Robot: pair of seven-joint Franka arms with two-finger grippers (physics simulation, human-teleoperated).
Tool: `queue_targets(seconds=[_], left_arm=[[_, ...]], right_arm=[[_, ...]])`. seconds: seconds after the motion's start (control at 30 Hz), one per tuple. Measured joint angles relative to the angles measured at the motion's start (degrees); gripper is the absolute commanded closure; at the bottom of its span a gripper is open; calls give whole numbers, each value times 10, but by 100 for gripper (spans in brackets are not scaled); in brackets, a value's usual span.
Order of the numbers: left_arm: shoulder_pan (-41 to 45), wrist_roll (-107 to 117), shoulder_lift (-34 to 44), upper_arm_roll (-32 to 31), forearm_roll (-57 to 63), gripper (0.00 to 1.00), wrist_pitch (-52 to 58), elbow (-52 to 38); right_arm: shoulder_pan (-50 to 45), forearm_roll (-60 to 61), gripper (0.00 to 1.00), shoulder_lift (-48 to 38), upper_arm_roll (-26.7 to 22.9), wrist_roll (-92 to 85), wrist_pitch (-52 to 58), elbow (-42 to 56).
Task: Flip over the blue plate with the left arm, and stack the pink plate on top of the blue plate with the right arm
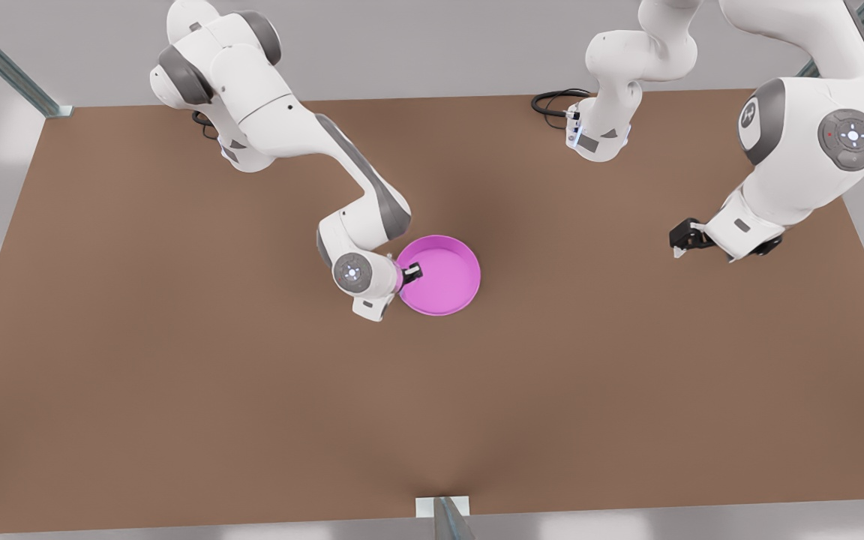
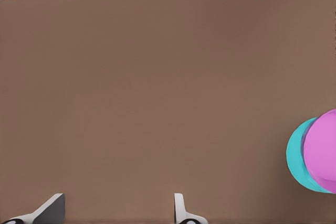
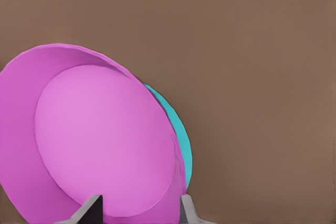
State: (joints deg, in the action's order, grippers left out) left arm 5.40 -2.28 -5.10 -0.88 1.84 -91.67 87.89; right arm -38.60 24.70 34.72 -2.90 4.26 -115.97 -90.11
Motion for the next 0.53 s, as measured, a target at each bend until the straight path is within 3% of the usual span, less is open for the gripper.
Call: queue_targets(seconds=[0.03, 0.1, 0.13, 0.17, 0.23, 0.33, 0.53], left_arm=[[0, 0, 0, 0, 0, 0, 0, 0], [-2, -1, -1, 1, 0, 0, 0, 0], [-2, 0, -1, 1, 0, 0, 0, 0], [-1, 0, -1, 1, 0, 0, 0, -1], [0, 6, 0, 0, 0, 0, 0, -1], [0, 3, -1, 0, 1, 0, 0, -1], [0, 9, 0, 0, 0, 0, 0, -1]], right_arm=[[4, -1, 0, -15, -5, 2, 13, 2], [18, -2, 0, -76, -61, 27, 134, 30], [55, -39, 0, -110, -97, 39, 226, 67], [117, -97, 0, -130, -101, 36, 272, 95], [202, -178, 0, -166, -101, 37, 272, 97], [273, -197, 0, -184, -96, -20, 232, 99], [281, -233, 0, -183, -98, -103, 237, 125]])
